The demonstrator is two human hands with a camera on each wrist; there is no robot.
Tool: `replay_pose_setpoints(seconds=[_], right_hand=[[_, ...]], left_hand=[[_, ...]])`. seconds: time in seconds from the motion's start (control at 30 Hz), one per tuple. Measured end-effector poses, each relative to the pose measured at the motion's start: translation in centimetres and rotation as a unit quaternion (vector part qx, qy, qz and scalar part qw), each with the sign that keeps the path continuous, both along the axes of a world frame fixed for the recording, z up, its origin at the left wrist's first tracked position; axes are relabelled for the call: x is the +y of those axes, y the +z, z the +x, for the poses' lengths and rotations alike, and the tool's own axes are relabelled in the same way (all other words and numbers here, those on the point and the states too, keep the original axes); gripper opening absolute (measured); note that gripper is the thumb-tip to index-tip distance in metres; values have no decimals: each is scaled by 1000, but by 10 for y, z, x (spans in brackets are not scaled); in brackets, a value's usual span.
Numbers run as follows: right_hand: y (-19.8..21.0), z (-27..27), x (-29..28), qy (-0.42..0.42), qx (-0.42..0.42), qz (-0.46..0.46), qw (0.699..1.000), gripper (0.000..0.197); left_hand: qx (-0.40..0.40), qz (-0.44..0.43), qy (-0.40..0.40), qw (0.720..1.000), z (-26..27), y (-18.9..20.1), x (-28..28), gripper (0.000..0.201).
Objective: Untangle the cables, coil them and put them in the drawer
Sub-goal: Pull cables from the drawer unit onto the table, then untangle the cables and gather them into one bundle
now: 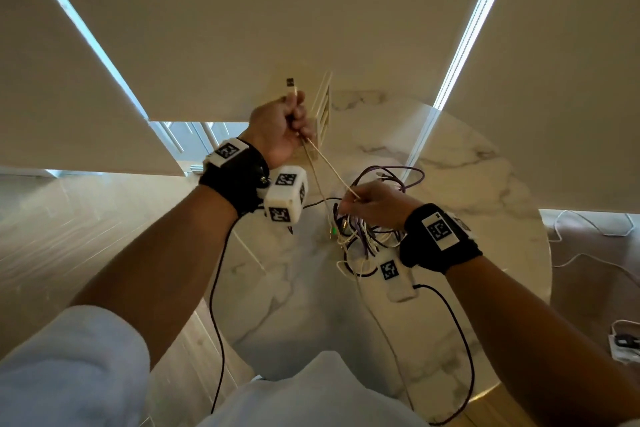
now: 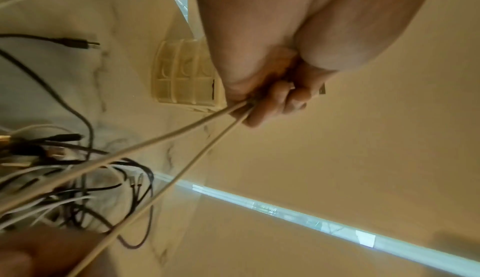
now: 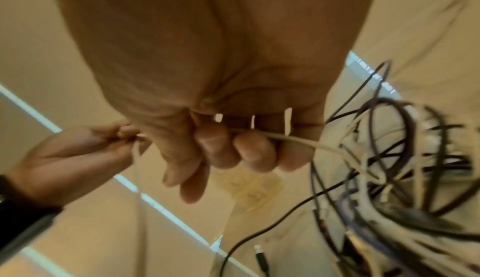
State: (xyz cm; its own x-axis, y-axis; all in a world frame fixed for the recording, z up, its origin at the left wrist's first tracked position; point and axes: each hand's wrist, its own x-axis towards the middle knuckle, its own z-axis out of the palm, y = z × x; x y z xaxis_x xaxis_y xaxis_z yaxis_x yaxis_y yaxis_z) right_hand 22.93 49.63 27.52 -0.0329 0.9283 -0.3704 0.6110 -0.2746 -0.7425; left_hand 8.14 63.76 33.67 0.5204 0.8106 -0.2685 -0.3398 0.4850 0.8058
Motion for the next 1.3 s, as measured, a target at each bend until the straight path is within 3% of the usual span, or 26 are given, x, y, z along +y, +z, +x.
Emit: replay_pose_setpoints(seconds=[0.1, 0.17, 0.23, 0.3, 0.37, 0.43, 0.5, 0.53, 0.57, 0.63, 0.67, 0.7, 0.77, 0.83, 0.9, 0.97, 1.03, 1.2, 1.3], right_hand=[[-16, 24, -2, -95, -11, 12, 995, 22], [-25, 39, -2, -148, -73, 36, 986, 23], [-25, 43, -2, -204, -101, 75, 971, 23], [-10, 36, 0, -224, -12, 105, 969, 21], [13, 23, 2, -205, 96, 131, 965, 17], [36, 10, 1, -180, 160, 170, 956, 20], [55, 0, -1, -168, 204, 208, 942, 16], [61, -3, -3, -165, 225, 221, 935, 17], [65, -4, -3, -163, 241, 228, 929, 16], [65, -4, -6, -166, 254, 237, 923, 14], [61, -3, -6, -171, 247, 237, 924, 15], [54, 0, -6, -179, 211, 235, 932, 22], [30, 3, -3, -182, 60, 193, 962, 51], [4, 1, 2, -165, -37, 77, 983, 74], [-22, -6, 9, -141, -47, -3, 989, 63], [-36, -12, 14, -137, -45, 18, 989, 29], [-36, -12, 16, -149, -29, 46, 987, 13], [-18, 2, 15, -177, 37, 63, 981, 4], [-6, 14, 14, -233, 76, 108, 963, 12]], left_hand=[[-14, 2, -8, 1000, -15, 4, 17, 25], [-11, 4, -3, 1000, -21, 2, 24, 23], [34, 24, 4, 999, -21, -6, 23, 18], [138, 88, -13, 986, -16, -20, 12, 28], [262, 190, -80, 943, -9, -40, -7, 41], [332, 249, -171, 894, -1, -59, -32, 30], [333, 283, -203, 876, 9, -80, -49, 17], [323, 285, -193, 881, 15, -86, -54, 16], [293, 253, -168, 907, 20, -90, -56, 13], [255, 164, -116, 946, 25, -89, -55, 28], [260, 143, -105, 949, 23, -88, -54, 32], [267, 148, -106, 946, 19, -87, -52, 32], [283, 190, -108, 934, 9, -83, -51, 30], [213, 160, -144, 953, -3, -80, -50, 30], [158, 146, -160, 963, -9, -79, -47, 30], [150, 130, -146, 969, -14, -77, -42, 28], [169, 110, -110, 973, -21, -77, -38, 25], [200, 64, -19, 978, -31, -79, -29, 12], [187, 63, 24, 980, -26, -78, -28, 11]])
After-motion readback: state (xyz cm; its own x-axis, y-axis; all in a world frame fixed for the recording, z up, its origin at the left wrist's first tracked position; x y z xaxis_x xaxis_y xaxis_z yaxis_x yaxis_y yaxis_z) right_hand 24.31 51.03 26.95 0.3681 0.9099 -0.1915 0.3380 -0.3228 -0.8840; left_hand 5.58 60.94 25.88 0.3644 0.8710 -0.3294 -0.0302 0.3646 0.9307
